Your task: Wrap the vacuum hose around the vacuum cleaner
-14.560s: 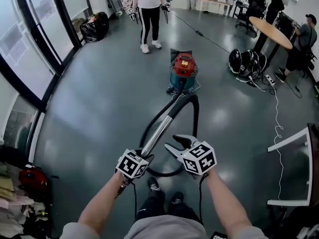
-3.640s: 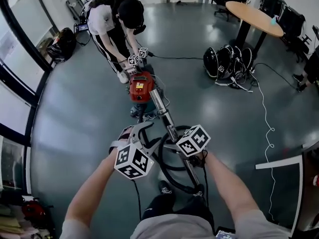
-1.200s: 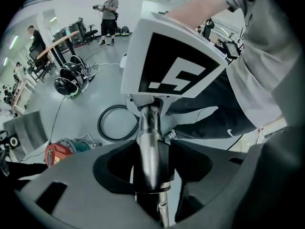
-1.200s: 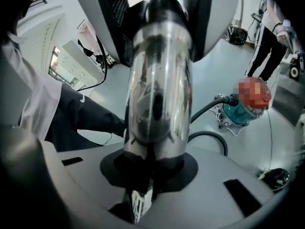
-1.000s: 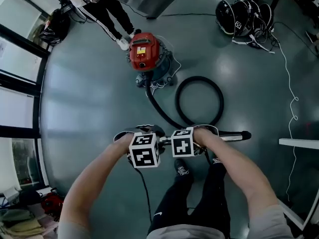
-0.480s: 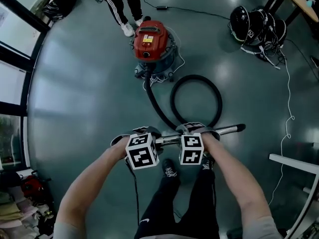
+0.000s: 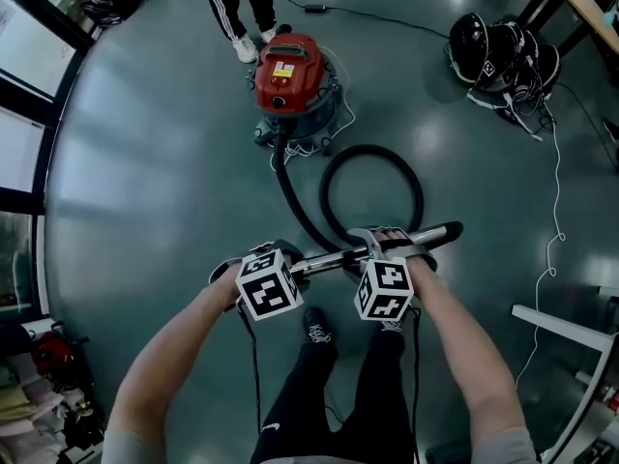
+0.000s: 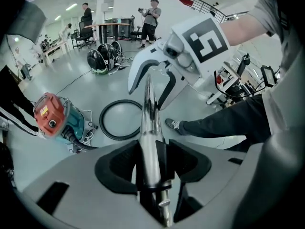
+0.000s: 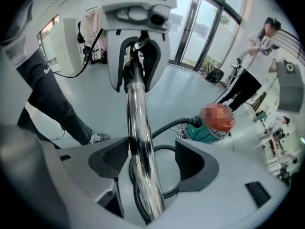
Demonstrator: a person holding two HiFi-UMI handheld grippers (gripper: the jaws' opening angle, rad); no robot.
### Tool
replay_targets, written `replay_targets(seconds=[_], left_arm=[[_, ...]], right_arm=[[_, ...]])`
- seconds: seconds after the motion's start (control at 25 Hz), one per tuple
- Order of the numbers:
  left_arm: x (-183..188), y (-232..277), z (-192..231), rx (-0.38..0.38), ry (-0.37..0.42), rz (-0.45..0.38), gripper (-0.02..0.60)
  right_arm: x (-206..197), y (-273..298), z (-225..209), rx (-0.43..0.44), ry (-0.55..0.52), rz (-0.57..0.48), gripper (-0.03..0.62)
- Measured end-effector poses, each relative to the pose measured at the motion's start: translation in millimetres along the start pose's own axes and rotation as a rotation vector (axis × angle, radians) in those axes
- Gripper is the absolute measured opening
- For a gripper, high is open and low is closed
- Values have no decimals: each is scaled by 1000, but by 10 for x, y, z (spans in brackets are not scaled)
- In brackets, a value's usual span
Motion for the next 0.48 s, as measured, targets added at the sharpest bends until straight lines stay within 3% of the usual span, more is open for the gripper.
replay_targets(seconds=[0.12, 0.24, 0.48], left_arm=[[-9, 39, 60, 32, -53, -13, 212], [-59, 75, 113, 71, -112, -24, 201], [-249, 272, 87, 83, -214, -61, 198]], right_arm=[[-123, -200, -141, -54, 143, -59, 291], [-278, -315, -229, -118, 367, -136, 291], [-599, 5, -15, -42, 1028, -326, 291]])
Point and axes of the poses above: the fingertips, and each gripper's own axes: y forward along the fingers, z to its left, x out of its top, the point moved 9 cm from there along -y, backward along the fingers, and after that the axes turned 1 degree about -x, right-handed, at the moved point
